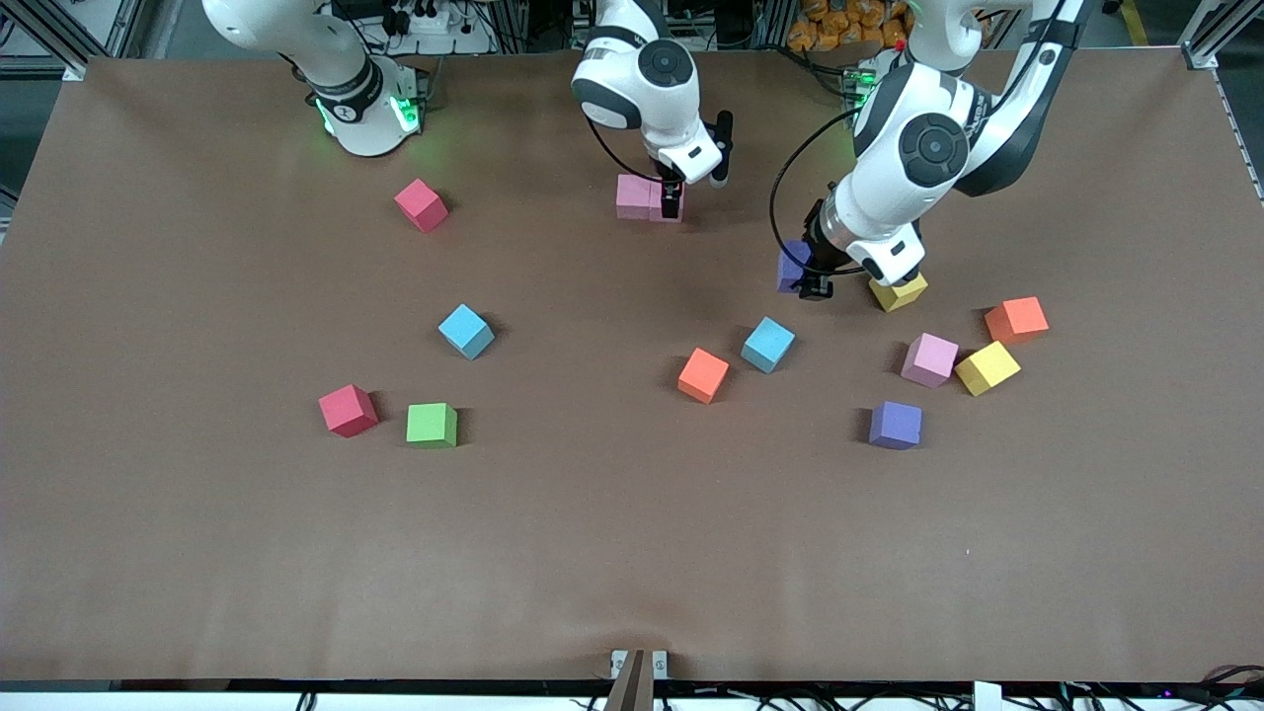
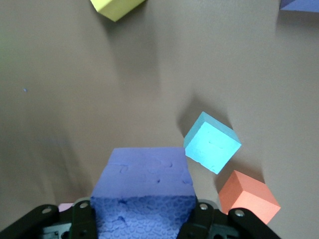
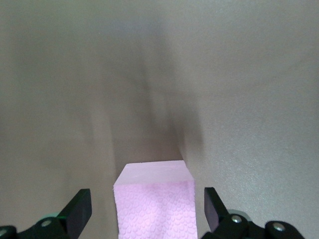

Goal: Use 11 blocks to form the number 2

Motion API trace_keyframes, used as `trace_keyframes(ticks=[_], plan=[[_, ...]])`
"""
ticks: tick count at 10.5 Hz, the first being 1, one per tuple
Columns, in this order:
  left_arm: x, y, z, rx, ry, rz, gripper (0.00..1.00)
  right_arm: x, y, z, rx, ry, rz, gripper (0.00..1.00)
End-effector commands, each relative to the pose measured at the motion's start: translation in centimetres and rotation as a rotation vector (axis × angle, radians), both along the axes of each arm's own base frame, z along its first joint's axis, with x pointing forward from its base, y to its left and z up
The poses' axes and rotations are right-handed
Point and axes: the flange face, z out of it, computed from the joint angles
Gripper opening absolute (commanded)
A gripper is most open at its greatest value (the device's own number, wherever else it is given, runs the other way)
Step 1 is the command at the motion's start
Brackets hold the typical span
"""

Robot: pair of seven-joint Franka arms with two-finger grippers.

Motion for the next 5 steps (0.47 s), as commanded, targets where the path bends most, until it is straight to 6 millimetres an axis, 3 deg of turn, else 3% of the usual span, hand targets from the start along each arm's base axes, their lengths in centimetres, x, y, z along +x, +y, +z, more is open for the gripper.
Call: trace_keyframes(ticks=[1, 3, 5], plan=[[-0.8, 1.2, 1.7, -0.008, -0.019, -0.069, 0.27, -0.5, -0.2, 2.3, -0.009, 0.005, -0.053, 1.00], [-1.5, 2.0, 1.5, -0.040, -0.011, -0.088, 0.27, -0.5, 0.1, 4.4, 0.009, 0.034, -0.105, 1.00], [-2.9, 2.2, 1.1, -0.078, 0.001, -0.110, 0.27, 2.2, 0.0, 6.7, 0.010, 0.039, -0.150, 1.00]])
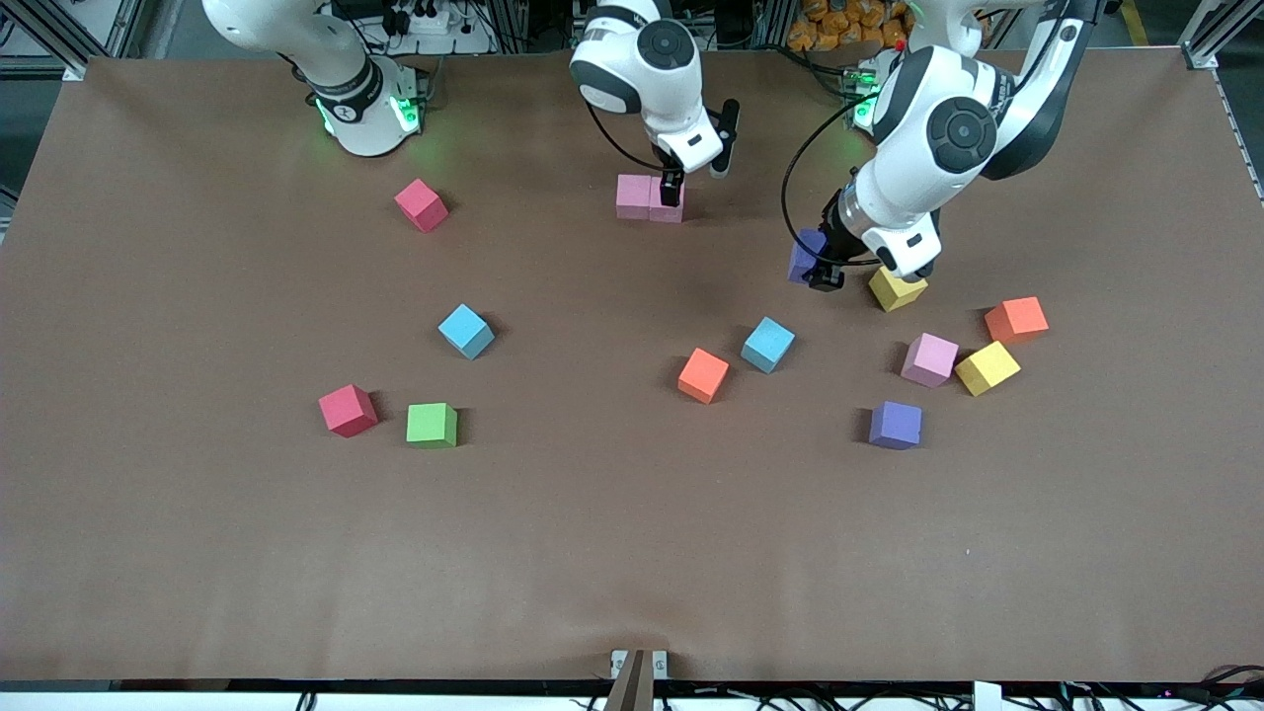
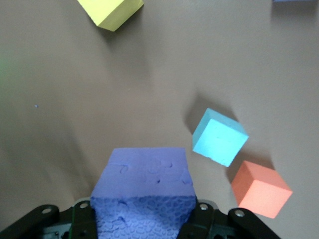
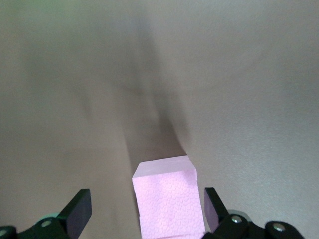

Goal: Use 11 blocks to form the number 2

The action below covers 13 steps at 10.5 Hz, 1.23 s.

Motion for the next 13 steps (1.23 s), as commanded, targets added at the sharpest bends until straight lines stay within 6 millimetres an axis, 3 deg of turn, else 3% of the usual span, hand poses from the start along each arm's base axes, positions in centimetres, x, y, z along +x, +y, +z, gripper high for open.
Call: trace_keyframes(ticks=[1, 3, 6, 8, 10, 11, 13], plan=[[-2.3, 0.2, -0.2, -0.027, 0.001, -0.015, 0.27, 4.5, -1.1, 3.1, -0.015, 0.020, -0.087, 1.00], [-4.3, -1.0, -2.1, -0.038, 0.007, -0.014, 0.29, 10.1, -2.9, 5.4, -0.017, 0.024, -0.166, 1.00], [-6.2, -1.9, -3.6, -0.061, 0.037, 0.008, 0.29, 19.7, -9.4, 5.9, -0.010, 0.020, -0.347, 1.00], [-8.1, -3.3, -5.1, -0.074, 0.028, 0.019, 0.29, 25.7, -15.0, 5.7, -0.020, 0.014, -0.528, 1.00], [-11.0, -5.0, -7.1, -0.105, 0.031, 0.070, 0.30, 30.7, -20.6, 6.0, -0.024, 0.010, -0.742, 1.00], [-12.2, -5.4, -8.0, -0.087, 0.047, 0.105, 0.34, 32.5, -23.1, 5.8, -0.034, 0.013, -0.849, 1.00], [-14.1, -7.1, -8.7, -0.059, 0.063, 0.172, 0.31, 35.5, -28.2, 5.4, -0.066, -0.005, -1.019, 1.00]])
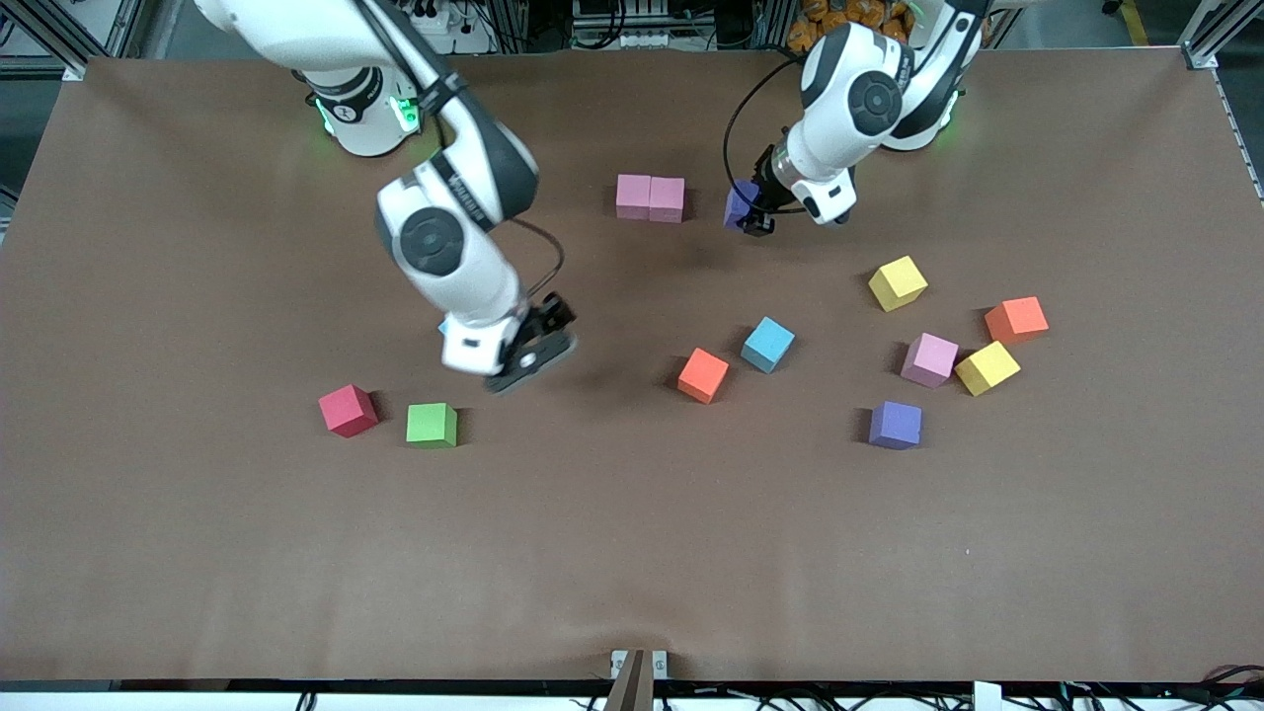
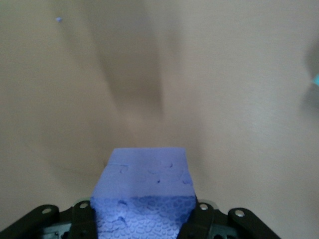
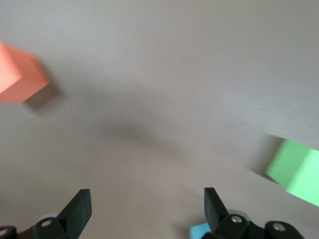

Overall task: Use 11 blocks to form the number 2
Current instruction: 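Reach the right gripper to the green cube and grasp it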

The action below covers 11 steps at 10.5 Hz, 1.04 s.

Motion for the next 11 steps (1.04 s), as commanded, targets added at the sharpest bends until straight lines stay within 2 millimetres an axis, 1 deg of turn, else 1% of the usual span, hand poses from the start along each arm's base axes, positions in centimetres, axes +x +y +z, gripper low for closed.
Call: trace_keyframes(ticks=[1, 2, 4, 6, 7, 9, 11], plan=[[-1.9, -1.3, -0.3, 0.020, -0.002, 0.057, 0.28, 2.8, -4.5, -0.8, -0.050, -0.010, -0.162, 1.00], [-2.6, -1.7, -0.7, 0.026, 0.009, 0.044, 0.28, 3.8, -6.8, -1.0, -0.066, -0.019, -0.198, 1.00], [-2.7, -2.2, -1.9, 0.010, 0.014, 0.048, 0.28, 5.0, -9.0, -0.3, -0.079, -0.028, -0.234, 1.00], [-2.9, -2.4, -3.0, -0.002, 0.022, 0.053, 0.28, 6.7, -12.2, 0.1, -0.100, -0.053, -0.266, 1.00], [-3.1, -2.7, -3.5, -0.008, 0.029, 0.048, 0.28, 7.2, -13.5, 0.0, -0.118, -0.059, -0.273, 1.00], [-3.5, -2.9, -4.1, -0.008, 0.042, 0.037, 0.28, 7.8, -15.5, -0.7, -0.132, -0.061, -0.283, 1.00], [-4.2, -3.1, -4.4, -0.003, 0.047, 0.022, 0.27, 8.2, -16.8, -0.9, -0.134, -0.059, -0.267, 1.00]])
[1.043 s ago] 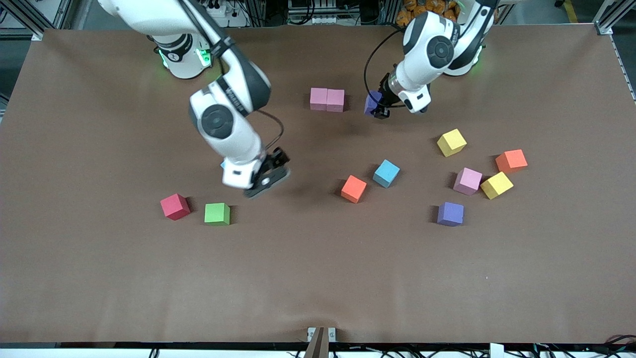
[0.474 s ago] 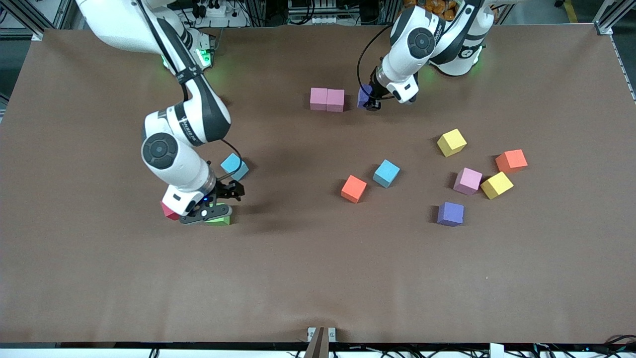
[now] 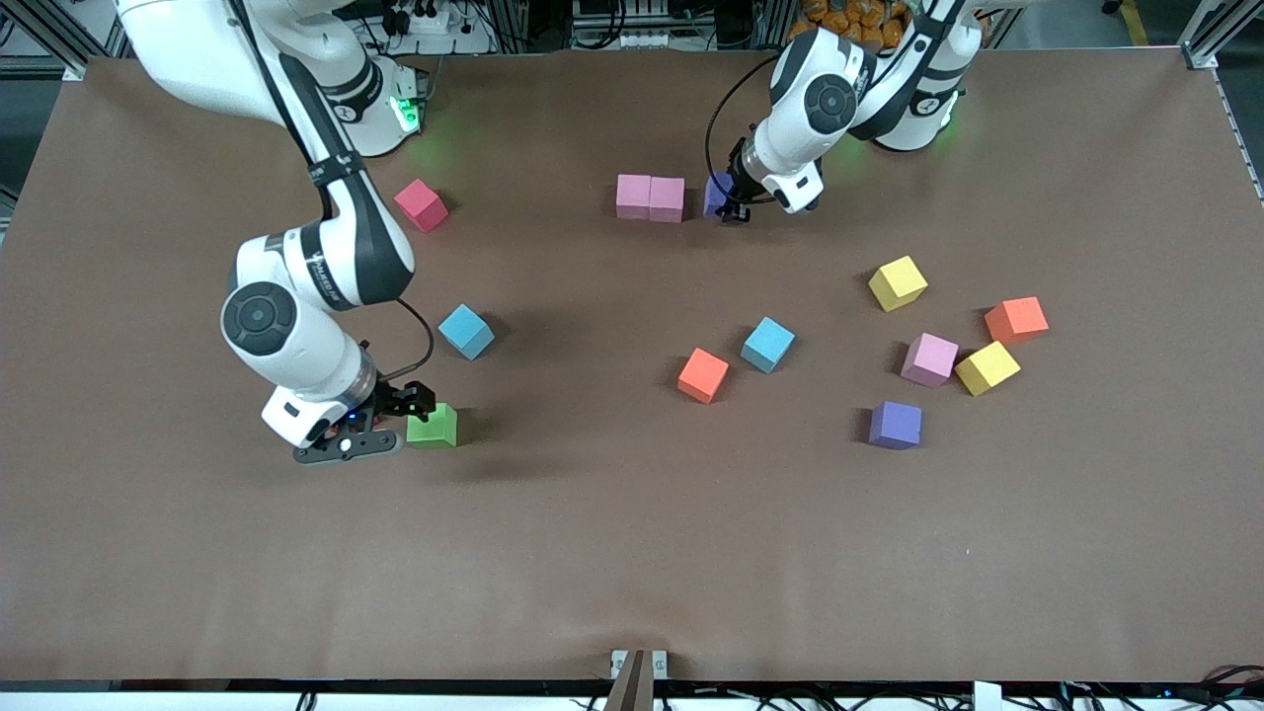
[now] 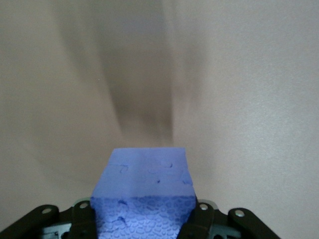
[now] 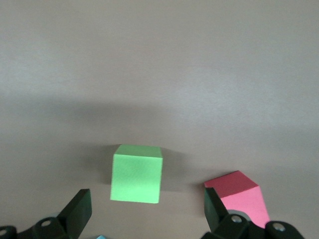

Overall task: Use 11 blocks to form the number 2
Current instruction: 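Reach the right gripper to the green cube and grasp it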

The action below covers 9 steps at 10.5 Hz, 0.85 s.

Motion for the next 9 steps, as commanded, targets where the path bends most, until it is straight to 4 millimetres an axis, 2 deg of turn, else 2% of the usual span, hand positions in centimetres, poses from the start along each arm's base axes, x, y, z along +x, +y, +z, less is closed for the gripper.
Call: trace_keyframes(ticks=[1, 3, 6, 8, 9], plan=[[-1.1, -0.7, -0.5, -0.006, 0.005, -0.009, 0.27, 1.0, -1.5, -0.1, -0.010, -0.005, 0.014, 1.00], [-2.3, -0.9, -1.7, -0.006, -0.011, -0.021, 0.27, 1.0, -1.7, -0.5, -0.006, 0.003, 0.016, 1.00], [-2.3, -1.0, -2.1, -0.016, -0.020, -0.012, 0.27, 0.8, -0.5, -1.6, -0.004, 0.017, 0.029, 1.00], [-2.8, -1.6, -2.1, -0.015, -0.031, 0.025, 0.26, 1.2, -0.4, -3.9, 0.002, -0.001, 0.018, 1.00], [-2.7, -1.6, -2.0, -0.016, -0.033, 0.027, 0.26, 1.1, -0.2, -4.2, 0.002, 0.005, 0.016, 1.00]])
